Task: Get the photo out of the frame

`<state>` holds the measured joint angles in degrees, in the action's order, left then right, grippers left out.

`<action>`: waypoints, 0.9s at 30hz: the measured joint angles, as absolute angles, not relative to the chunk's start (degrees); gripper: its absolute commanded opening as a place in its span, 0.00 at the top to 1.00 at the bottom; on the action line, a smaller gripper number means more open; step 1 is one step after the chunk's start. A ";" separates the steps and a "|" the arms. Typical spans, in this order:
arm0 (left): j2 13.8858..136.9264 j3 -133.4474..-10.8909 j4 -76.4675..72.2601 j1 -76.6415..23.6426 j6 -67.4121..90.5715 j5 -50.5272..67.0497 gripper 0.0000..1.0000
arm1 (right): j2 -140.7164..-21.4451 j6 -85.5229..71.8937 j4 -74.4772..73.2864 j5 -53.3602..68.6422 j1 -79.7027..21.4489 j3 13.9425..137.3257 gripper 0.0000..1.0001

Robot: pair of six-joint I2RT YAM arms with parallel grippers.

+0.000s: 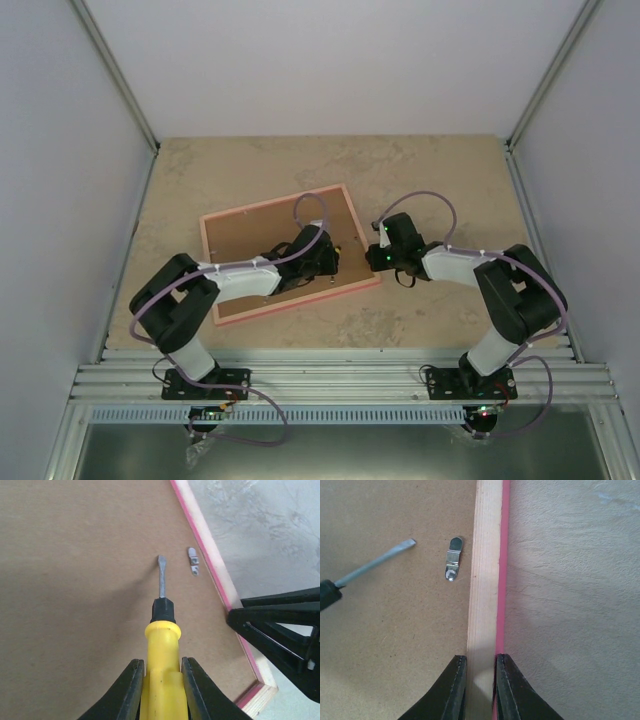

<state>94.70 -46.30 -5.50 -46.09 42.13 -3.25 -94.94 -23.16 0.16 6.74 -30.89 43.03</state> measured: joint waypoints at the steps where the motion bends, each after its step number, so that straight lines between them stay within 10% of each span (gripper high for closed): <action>1: 94.24 -45.80 -5.45 -45.89 42.33 -3.57 1.00 | -94.87 -23.18 0.19 6.70 -30.89 42.96 0.93; 27: 98.35 -48.75 -8.82 -45.69 42.24 3.88 1.00 | -94.56 -23.29 0.38 6.66 -30.87 42.57 0.94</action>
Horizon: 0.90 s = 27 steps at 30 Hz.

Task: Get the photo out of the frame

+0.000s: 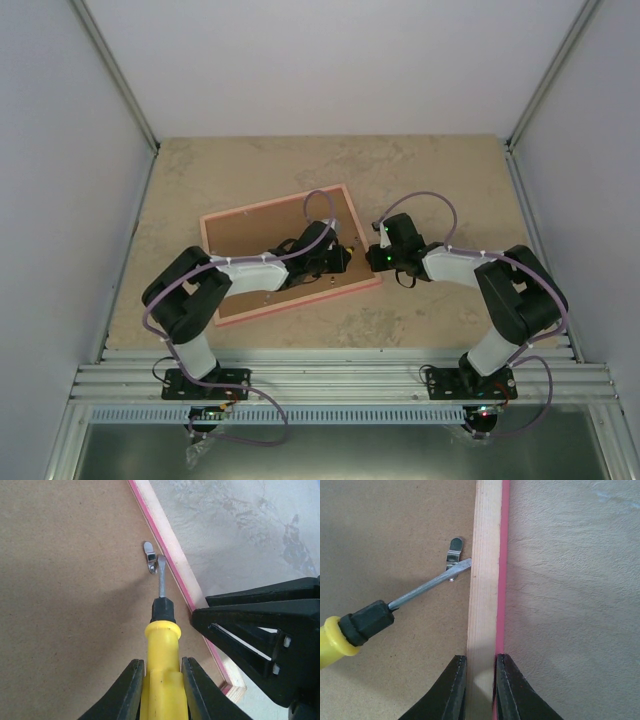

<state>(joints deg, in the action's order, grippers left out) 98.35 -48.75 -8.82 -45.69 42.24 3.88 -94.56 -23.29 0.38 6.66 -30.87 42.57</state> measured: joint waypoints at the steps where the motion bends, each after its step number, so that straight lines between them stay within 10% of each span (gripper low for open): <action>1: 98.65 -48.82 -8.88 -45.69 42.26 3.73 1.00 | -94.56 -23.29 0.36 6.63 -30.87 42.57 0.94; 27: 93.56 -45.56 -8.45 -45.71 44.80 0.91 1.00 | -94.30 -23.49 0.45 6.13 -30.30 42.24 1.00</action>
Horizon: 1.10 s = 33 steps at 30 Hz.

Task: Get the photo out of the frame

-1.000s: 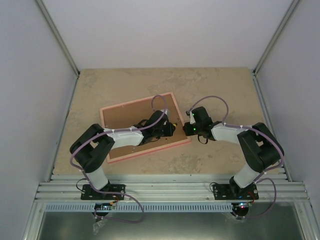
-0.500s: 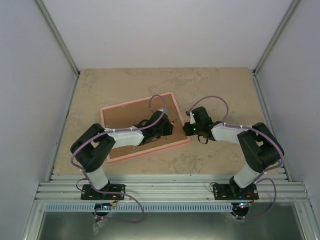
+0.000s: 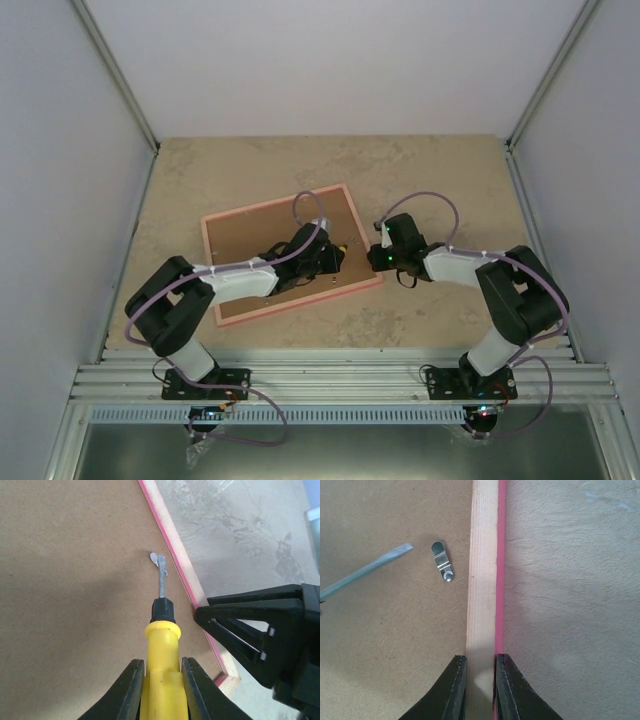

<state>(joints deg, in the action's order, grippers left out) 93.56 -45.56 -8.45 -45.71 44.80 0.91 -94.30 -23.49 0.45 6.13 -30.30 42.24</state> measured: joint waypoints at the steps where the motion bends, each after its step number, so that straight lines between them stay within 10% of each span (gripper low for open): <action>1: 92.82 -45.23 -8.34 -45.71 44.69 1.02 1.00 | -94.28 -23.59 0.45 6.13 -30.17 42.22 0.99; 25: 70.02 -31.46 -6.00 -41.04 43.35 -5.02 1.00 | -80.42 -32.32 -3.36 2.74 -18.41 30.74 0.99; 33: 63.70 -27.66 -6.15 -37.50 43.24 -3.55 1.00 | -74.85 -35.86 -8.38 -0.84 -16.56 29.04 0.82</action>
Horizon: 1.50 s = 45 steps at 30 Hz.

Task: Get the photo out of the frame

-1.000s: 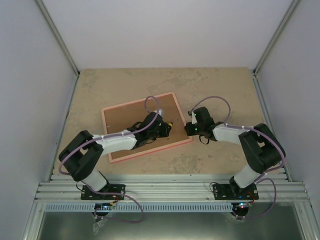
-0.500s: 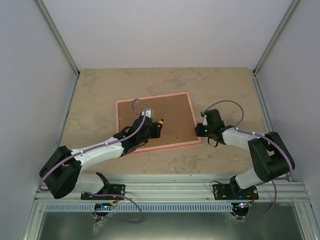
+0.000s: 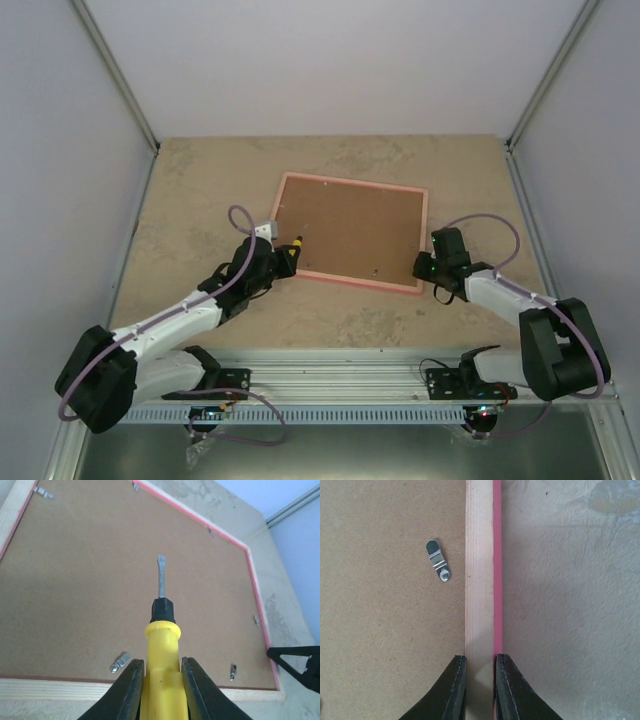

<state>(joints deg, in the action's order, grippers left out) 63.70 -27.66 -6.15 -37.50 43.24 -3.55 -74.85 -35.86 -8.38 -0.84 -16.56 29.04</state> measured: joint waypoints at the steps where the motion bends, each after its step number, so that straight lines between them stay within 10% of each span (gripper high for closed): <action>1: 62.89 -27.53 -6.11 -37.47 43.16 -3.57 1.00 | -74.61 -35.86 -8.93 -0.80 -16.58 29.04 0.77; 16: 54.59 -24.99 -4.82 -37.43 40.91 -5.08 1.00 | -71.07 -35.64 -15.46 5.41 -25.10 29.06 0.41; 45: 52.10 -23.90 -4.62 -37.04 40.51 -5.52 1.00 | -91.22 -39.66 -18.44 6.76 -57.89 50.78 0.33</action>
